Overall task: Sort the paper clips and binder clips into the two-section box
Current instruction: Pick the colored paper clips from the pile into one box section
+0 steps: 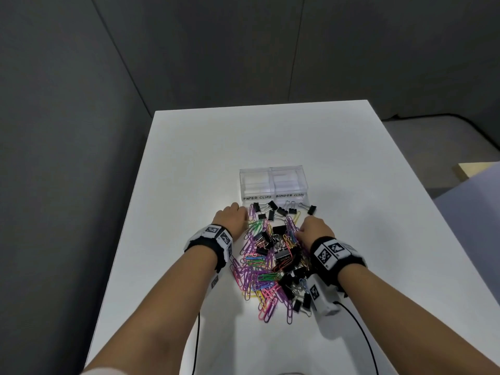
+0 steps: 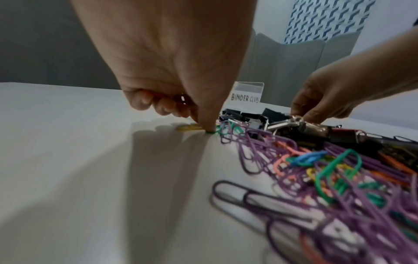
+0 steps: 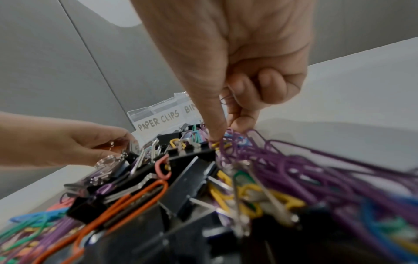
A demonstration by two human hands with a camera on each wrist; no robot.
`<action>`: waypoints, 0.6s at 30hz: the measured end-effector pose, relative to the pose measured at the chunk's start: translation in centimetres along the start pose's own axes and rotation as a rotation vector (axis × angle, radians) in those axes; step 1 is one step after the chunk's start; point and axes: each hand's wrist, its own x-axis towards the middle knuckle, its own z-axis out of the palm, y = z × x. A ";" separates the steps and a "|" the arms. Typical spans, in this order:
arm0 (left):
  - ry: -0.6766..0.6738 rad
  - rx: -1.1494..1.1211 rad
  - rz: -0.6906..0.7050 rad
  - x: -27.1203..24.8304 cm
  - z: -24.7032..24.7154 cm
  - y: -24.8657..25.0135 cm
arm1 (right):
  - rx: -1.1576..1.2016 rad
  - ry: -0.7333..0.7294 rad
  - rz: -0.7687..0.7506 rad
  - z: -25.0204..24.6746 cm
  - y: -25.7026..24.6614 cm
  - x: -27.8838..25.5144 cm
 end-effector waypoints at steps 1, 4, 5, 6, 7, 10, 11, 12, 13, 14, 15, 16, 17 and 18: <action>0.004 0.000 -0.001 -0.1 0.2 0.0 | -0.002 -0.008 -0.009 0.0 0.1 0.0; -0.022 -0.034 -0.023 -0.4 0.7 0.2 | 0.011 -0.032 -0.030 0.0 0.2 0.1; -0.040 -0.043 -0.026 -0.5 0.7 0.2 | 0.019 -0.042 -0.036 0.1 0.2 0.1; -0.055 -0.049 -0.021 -0.5 0.7 0.3 | 0.031 -0.054 -0.039 0.1 0.3 0.2; -0.068 -0.056 -0.012 -0.6 0.7 0.3 | 0.041 -0.064 -0.039 0.1 0.4 0.2; -0.078 -0.129 0.001 -0.8 0.5 0.0 | 0.084 -0.087 -0.069 -0.4 0.6 -0.1; -0.078 -0.165 -0.002 -0.8 0.5 -0.2 | 0.108 -0.091 -0.088 -0.7 0.7 -0.3; -0.076 -0.198 -0.007 -0.9 0.4 -0.5 | 0.138 -0.092 -0.108 -1.0 0.9 -0.5; -0.072 -0.224 -0.009 -1.0 0.4 -0.8 | 0.164 -0.084 -0.130 -1.2 1.2 -0.6; -0.073 -0.243 -0.012 -1.1 0.5 -1.1 | 0.191 -0.073 -0.152 -1.5 1.4 -0.7; -0.075 -0.254 -0.015 -1.2 0.5 -1.4 | 0.215 -0.063 -0.168 -1.7 1.8 -0.8; -0.080 -0.262 -0.022 -1.3 0.4 -1.6 | 0.233 -0.054 -0.185 -1.9 2.0 -0.8; -0.084 -0.272 -0.026 -1.4 0.4 -1.8 | 0.243 -0.046 -0.201 -2.0 2.3 -0.8; -0.092 -0.290 -0.032 -1.5 0.3 -1.9 | 0.252 -0.035 -0.216 -2.1 2.6 -0.8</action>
